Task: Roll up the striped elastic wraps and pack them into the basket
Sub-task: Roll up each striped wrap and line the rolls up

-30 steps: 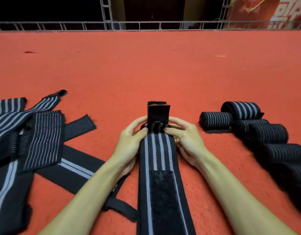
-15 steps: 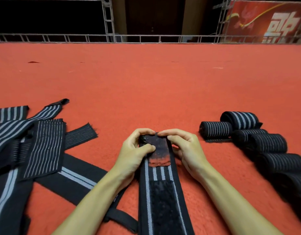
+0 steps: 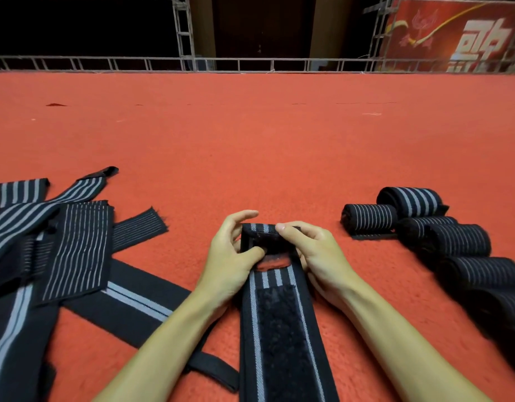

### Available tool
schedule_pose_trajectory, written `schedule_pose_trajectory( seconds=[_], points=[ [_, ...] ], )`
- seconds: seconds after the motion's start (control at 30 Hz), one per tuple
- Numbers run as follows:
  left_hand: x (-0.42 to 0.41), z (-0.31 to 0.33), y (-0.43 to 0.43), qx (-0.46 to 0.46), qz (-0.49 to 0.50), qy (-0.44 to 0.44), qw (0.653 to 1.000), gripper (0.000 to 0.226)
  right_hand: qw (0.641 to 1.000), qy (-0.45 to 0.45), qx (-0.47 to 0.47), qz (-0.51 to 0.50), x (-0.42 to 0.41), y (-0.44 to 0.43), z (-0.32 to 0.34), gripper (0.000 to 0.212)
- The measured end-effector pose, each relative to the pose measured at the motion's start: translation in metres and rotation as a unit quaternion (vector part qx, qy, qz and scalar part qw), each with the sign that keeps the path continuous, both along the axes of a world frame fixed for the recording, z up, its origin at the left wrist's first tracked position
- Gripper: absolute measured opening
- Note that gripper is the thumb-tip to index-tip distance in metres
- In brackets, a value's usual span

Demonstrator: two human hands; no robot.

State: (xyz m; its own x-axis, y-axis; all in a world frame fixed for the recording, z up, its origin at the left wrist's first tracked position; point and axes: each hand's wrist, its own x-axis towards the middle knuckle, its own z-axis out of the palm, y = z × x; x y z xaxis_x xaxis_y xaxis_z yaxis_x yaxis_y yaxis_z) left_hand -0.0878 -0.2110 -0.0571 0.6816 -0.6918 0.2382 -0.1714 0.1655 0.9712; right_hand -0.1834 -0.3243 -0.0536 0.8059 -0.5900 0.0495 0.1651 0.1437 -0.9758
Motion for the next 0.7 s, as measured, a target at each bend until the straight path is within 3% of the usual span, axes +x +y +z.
schedule_pose_trajectory(
  seconds=[0.17, 0.33, 0.53, 0.7],
  points=[
    [-0.003, 0.003, 0.0, 0.025, -0.041, 0.028, 0.998, 0.037, 1.0, -0.029, 0.008, -0.005, -0.005, 0.0, 0.003, 0.019],
    [-0.003, 0.007, 0.006, -0.004, -0.136, 0.157, 0.978, 0.035, 0.999, -0.053, -0.004, 0.0, -0.009, -0.003, 0.005, 0.026],
    [-0.002, 0.0, -0.001, -0.013, -0.064, 0.155, 0.986, 0.048, 0.998, -0.048, -0.041, 0.004, -0.011, -0.01, 0.0, 0.033],
    [0.002, -0.003, 0.004, 0.0, -0.06, 0.101, 0.993, 0.033, 0.996, -0.022, -0.086, 0.029, -0.011, -0.015, -0.003, 0.043]
  ],
)
